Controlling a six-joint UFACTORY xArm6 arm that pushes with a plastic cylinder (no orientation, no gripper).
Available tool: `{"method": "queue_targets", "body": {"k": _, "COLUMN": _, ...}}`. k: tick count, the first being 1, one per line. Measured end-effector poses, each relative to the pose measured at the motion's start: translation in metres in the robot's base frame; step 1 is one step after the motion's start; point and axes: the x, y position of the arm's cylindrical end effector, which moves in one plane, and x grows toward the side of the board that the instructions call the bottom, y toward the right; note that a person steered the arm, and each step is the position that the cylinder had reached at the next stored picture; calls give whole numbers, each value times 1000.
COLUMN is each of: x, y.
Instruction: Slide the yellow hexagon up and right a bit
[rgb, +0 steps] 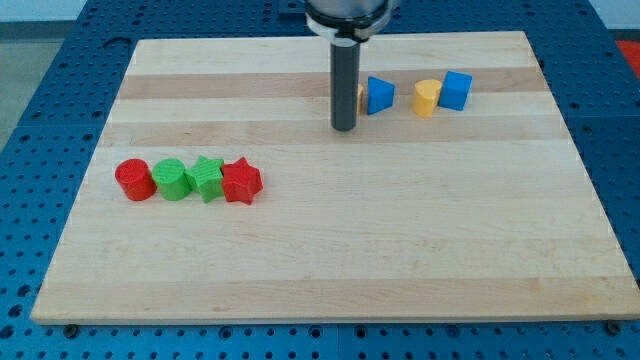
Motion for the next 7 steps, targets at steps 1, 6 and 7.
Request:
{"method": "queue_targets", "body": {"k": 1, "x": -1, "y": -21}}
{"method": "queue_targets", "body": {"k": 6, "x": -62, "y": 5}}
{"method": "queue_targets", "body": {"k": 7, "x": -62, "y": 19}}
